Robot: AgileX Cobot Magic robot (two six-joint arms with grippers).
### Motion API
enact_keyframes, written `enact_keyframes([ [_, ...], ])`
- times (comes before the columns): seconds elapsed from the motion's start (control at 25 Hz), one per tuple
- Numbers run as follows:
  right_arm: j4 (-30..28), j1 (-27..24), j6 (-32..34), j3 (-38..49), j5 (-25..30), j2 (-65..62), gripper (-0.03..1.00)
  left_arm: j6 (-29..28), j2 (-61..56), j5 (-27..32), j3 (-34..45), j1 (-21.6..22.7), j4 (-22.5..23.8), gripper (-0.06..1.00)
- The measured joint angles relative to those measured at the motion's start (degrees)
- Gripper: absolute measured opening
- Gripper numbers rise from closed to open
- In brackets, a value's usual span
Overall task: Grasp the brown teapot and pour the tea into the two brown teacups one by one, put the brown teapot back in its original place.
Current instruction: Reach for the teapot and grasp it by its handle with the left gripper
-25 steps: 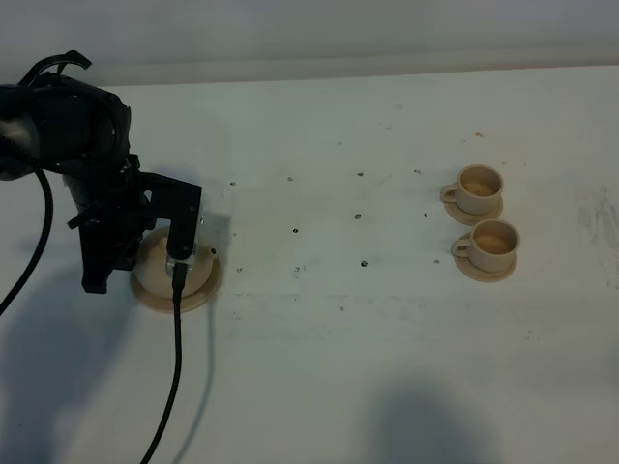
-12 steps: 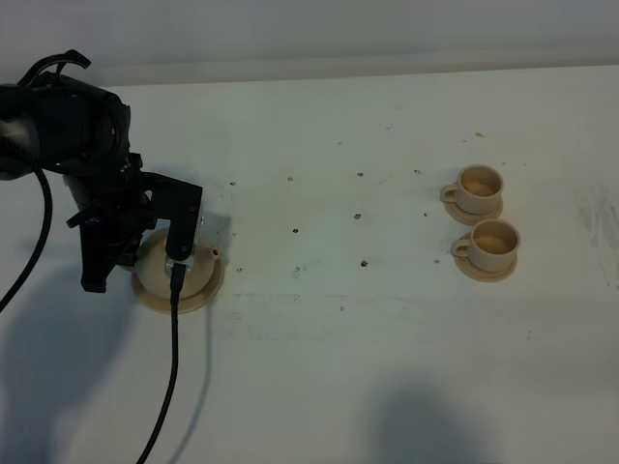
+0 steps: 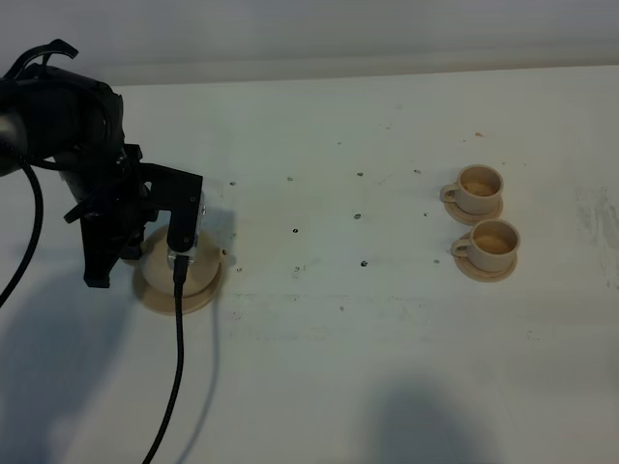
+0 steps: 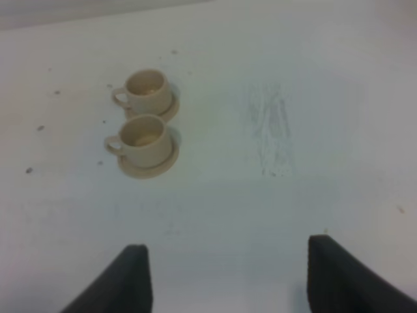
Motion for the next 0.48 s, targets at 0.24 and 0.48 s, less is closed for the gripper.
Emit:
enact_keyframes([
  [0.24, 0.0, 0.0, 0.0, 0.0, 0.0, 0.0, 0.54, 0.0, 0.0, -0.4, 0.0, 0.6, -1.3, 0.11],
  [0.48, 0.0, 0.0, 0.0, 0.0, 0.0, 0.0, 0.54, 0.1, -1.8, -2.1, 0.0, 1.5, -3.5, 0.11],
])
